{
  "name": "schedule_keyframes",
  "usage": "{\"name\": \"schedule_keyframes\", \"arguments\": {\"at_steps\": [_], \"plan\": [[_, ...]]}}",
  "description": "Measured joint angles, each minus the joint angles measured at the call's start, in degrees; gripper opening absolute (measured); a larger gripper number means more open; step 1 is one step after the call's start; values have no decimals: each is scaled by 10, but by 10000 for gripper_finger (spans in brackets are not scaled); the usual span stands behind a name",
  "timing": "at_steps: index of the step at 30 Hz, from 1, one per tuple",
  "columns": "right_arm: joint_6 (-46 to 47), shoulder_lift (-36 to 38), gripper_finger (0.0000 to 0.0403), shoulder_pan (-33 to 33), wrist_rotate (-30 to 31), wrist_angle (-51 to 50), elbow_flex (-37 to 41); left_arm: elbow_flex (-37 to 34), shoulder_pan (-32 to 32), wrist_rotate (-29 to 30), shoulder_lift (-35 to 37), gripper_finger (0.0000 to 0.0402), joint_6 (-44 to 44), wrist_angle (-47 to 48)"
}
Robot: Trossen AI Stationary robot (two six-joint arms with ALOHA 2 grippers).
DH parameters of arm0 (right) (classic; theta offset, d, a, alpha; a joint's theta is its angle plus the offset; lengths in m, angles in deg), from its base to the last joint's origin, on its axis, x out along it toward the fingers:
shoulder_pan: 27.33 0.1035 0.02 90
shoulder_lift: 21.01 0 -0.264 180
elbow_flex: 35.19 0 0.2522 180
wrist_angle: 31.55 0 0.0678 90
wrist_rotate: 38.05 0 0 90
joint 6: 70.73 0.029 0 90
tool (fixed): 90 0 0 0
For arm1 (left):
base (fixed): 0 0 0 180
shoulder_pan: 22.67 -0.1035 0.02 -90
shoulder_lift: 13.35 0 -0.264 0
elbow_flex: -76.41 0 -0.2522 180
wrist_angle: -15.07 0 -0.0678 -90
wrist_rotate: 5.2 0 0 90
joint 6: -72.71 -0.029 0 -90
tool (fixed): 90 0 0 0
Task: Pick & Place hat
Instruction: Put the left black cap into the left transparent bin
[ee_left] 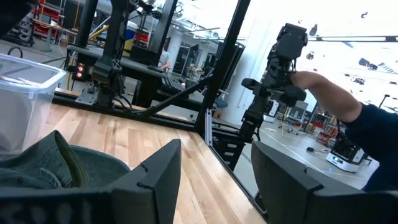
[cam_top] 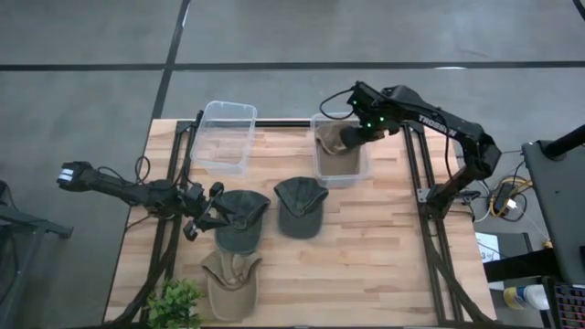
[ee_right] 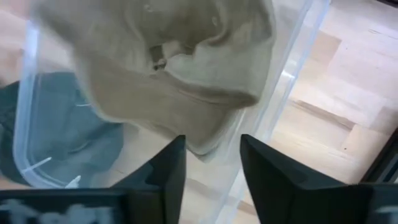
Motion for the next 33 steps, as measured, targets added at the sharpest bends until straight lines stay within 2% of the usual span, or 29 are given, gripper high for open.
{"name": "schedule_keyframes", "arguments": {"at_steps": [6, 15, 33], "plan": [[-2, 12, 184, 1, -28, 0, -29, 0, 0, 0, 0, 188, 0, 0], [-11, 45, 181, 43, -44, 9, -40, 0, 0, 0, 0, 188, 0, 0], [13, 49, 176, 215, -44, 78, -40, 0, 0, 0, 0, 188, 0, 0]]}}
